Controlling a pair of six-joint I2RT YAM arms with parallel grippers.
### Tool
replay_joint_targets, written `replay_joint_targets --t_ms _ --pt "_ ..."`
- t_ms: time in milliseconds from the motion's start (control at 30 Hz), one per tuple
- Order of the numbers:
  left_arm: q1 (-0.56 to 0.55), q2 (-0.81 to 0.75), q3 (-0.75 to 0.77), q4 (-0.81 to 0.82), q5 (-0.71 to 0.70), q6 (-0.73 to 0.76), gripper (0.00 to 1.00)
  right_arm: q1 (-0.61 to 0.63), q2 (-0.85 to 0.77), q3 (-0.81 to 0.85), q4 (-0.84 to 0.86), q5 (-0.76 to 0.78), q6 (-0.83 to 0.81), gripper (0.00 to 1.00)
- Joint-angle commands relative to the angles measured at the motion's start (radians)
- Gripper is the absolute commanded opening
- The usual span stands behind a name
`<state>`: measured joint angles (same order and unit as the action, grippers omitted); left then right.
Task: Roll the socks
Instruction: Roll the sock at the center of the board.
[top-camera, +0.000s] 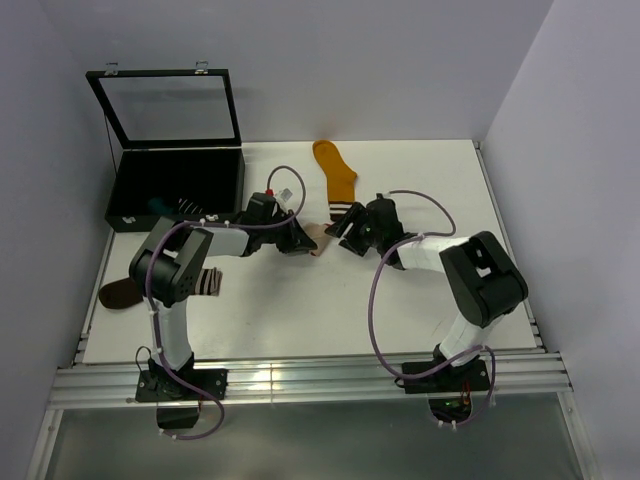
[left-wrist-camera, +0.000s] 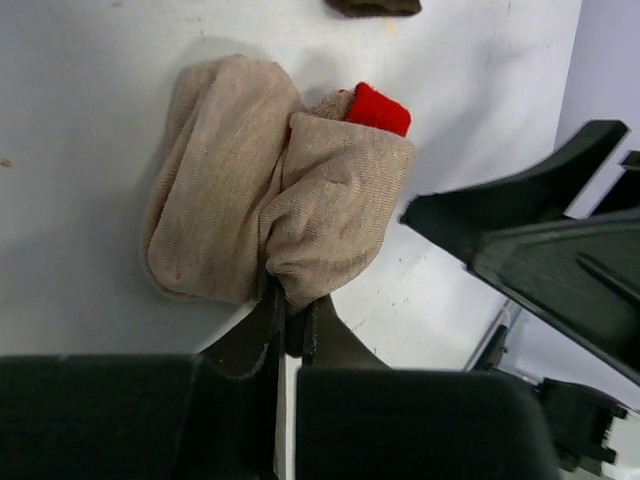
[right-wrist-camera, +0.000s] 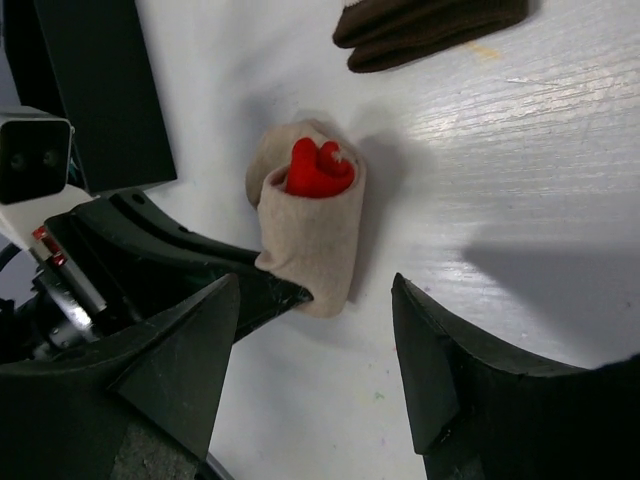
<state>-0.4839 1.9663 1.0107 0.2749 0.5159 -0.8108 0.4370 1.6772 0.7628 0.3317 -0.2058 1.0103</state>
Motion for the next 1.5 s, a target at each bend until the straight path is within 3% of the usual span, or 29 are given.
replay_joint_targets --t_ms 0,333,567,667,867,900,967,1100,1167,1200,1233,1467 --pt "-0.010 0.043 -0.001 -0.134 0.042 -0.027 0.01 0.017 0.035 0.012 0.064 0.037 0.004 0.70" --pt "-0.016 0.063 0.081 -0.301 -0.025 0.039 0.01 0.045 0.136 0.101 0.040 0.054 -0.006 0.70" --pt "-0.036 0.098 0.137 -0.353 -0.037 0.058 0.01 0.046 0.179 0.147 0.003 0.063 -0.009 0.64" --pt "-0.039 0.108 0.132 -0.352 -0.033 0.059 0.01 0.046 0.196 0.156 0.000 0.054 -0.013 0.54" --pt "-0.047 0.106 0.134 -0.361 -0.066 0.084 0.05 0.046 0.207 0.161 -0.008 0.022 -0.036 0.12" --pt "-0.053 0.097 0.134 -0.364 -0.092 0.091 0.10 0.045 0.202 0.159 -0.017 0.023 -0.042 0.00" --pt "-0.059 0.065 0.123 -0.358 -0.122 0.114 0.17 0.046 0.184 0.159 -0.052 0.028 -0.062 0.00" --pt "-0.102 -0.027 0.095 -0.336 -0.261 0.173 0.42 0.045 0.145 0.178 -0.152 0.040 -0.096 0.00" --pt "-0.128 -0.072 0.069 -0.321 -0.402 0.217 0.49 0.045 0.127 0.190 -0.213 0.045 -0.107 0.00" --pt "-0.160 -0.120 0.060 -0.310 -0.450 0.231 0.57 0.043 0.121 0.196 -0.233 0.046 -0.110 0.00" --pt "-0.177 -0.145 0.036 -0.296 -0.543 0.260 0.60 0.043 0.119 0.207 -0.253 0.042 -0.116 0.00" --pt "-0.320 -0.293 -0.041 -0.134 -0.786 0.407 0.75 0.043 0.110 0.222 -0.338 -0.029 -0.116 0.00"
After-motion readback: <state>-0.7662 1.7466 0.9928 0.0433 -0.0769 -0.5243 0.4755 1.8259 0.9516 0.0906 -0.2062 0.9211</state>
